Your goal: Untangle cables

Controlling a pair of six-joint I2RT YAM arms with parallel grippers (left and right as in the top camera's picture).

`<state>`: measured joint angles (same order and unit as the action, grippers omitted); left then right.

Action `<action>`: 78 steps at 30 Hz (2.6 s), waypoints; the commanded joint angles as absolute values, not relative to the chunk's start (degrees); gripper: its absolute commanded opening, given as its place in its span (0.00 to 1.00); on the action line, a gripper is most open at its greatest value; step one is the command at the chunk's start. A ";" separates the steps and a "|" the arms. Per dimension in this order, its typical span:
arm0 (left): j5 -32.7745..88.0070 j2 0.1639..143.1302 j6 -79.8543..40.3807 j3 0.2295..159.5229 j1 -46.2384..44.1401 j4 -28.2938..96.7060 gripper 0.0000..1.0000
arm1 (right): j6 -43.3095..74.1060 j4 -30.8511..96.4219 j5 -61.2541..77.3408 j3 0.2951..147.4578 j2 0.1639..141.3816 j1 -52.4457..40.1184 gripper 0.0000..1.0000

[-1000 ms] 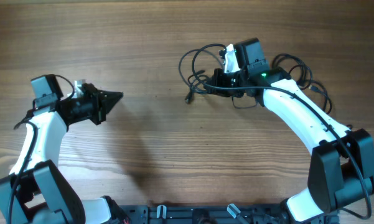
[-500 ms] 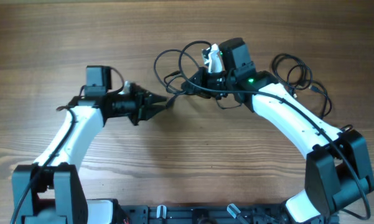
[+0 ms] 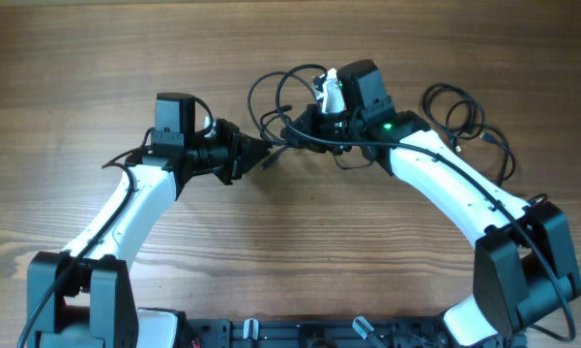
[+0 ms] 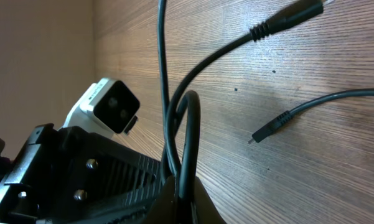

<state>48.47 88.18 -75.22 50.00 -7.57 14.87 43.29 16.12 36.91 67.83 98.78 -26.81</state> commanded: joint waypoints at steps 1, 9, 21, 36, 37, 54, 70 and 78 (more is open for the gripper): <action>46.59 88.07 -75.99 50.48 -7.77 11.40 0.26 | 41.95 16.19 37.30 67.90 98.28 -27.42 0.04; 46.54 88.07 -75.94 50.48 -7.77 8.12 0.27 | 42.00 16.10 37.30 67.90 98.30 -27.42 0.04; 44.82 88.07 -75.92 50.48 -7.77 8.03 0.04 | 41.98 16.29 37.32 67.90 98.30 -27.42 0.04; 48.99 88.07 -70.08 50.48 -7.77 5.34 0.17 | 41.98 16.25 37.28 67.90 98.30 -27.42 0.04; 49.01 88.07 -68.75 50.48 -7.77 5.37 0.14 | 42.00 16.25 37.28 67.90 98.30 -27.42 0.04; 48.05 84.77 -59.07 50.50 -7.62 12.08 0.06 | 41.98 16.29 36.88 67.90 98.30 -27.42 0.04; 34.26 83.70 -58.70 50.48 -9.72 16.53 0.26 | 41.98 16.14 36.91 67.90 98.30 -27.42 0.04; 33.76 83.70 -59.42 50.48 -11.14 12.21 0.26 | 41.98 16.16 36.91 67.90 98.30 -27.42 0.04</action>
